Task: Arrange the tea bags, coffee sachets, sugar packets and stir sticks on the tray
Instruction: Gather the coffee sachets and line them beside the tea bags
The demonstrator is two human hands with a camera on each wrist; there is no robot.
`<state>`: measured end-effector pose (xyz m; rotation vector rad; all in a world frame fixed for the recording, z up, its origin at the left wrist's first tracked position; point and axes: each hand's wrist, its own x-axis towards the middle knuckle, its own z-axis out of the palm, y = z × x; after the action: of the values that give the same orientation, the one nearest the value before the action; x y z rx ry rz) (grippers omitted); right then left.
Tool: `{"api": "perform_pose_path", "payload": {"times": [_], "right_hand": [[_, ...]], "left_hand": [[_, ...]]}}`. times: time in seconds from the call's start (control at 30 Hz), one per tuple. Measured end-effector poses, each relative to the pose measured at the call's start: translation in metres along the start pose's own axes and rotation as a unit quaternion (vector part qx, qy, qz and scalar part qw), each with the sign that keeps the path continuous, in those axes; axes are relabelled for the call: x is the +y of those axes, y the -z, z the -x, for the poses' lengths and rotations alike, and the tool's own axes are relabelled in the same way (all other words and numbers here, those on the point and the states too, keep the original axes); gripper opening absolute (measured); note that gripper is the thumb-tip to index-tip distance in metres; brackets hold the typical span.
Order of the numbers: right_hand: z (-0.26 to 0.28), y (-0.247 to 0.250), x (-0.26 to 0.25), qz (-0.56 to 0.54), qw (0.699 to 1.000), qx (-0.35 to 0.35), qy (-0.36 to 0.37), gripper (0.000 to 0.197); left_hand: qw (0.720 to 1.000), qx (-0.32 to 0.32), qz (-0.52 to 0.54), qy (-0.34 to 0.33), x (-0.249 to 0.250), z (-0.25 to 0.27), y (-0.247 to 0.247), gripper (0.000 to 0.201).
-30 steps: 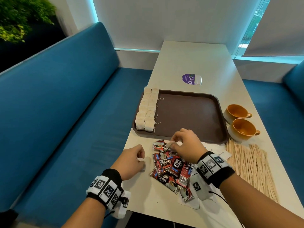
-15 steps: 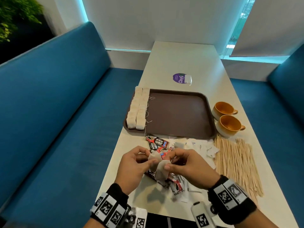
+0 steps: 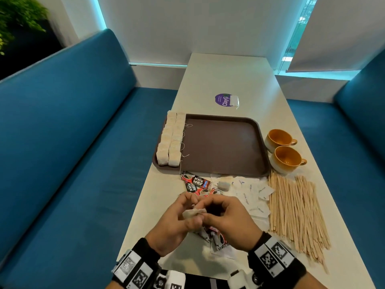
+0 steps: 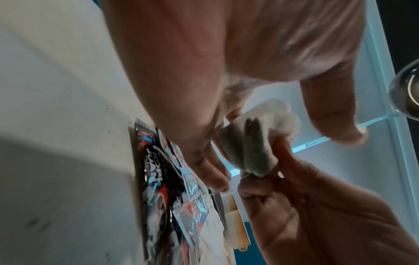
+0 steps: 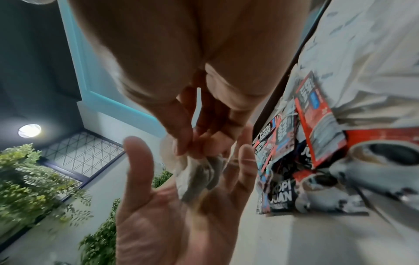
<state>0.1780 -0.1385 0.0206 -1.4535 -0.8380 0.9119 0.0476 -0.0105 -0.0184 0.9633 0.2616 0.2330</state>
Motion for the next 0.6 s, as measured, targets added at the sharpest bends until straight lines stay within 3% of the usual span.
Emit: {"api": "perform_pose_path", "payload": {"times": [0.07,0.17,0.27,0.33,0.4,0.5,0.6], "right_hand": [[-0.004,0.001,-0.003,0.007,1.000,-0.014,-0.017,0.010],[-0.009,0.003,-0.001,0.060,0.998,-0.008,-0.031,0.012],[-0.017,0.007,0.002,0.086,0.994,-0.003,-0.061,0.017],[-0.028,0.018,0.003,0.150,0.987,0.033,-0.047,0.016],[-0.042,0.036,0.004,0.269,0.960,0.068,-0.033,0.012],[-0.061,0.062,0.010,0.419,0.901,0.091,-0.062,0.010],[-0.071,0.075,0.022,0.502,0.858,0.047,-0.097,0.032]], "left_hand": [[0.999,-0.044,0.015,0.026,-0.001,0.000,0.004,0.077],[0.997,-0.048,0.013,0.053,-0.005,-0.001,0.007,0.061],[0.996,-0.011,-0.042,0.076,-0.006,-0.003,0.003,0.028],[0.993,0.038,-0.053,0.100,-0.004,-0.002,0.002,0.033],[0.990,0.087,-0.036,0.108,-0.001,0.003,0.008,0.042],[0.985,0.150,0.010,0.084,0.003,0.013,0.024,0.035],[0.974,0.214,0.049,0.061,0.002,0.024,0.040,0.030]]}}
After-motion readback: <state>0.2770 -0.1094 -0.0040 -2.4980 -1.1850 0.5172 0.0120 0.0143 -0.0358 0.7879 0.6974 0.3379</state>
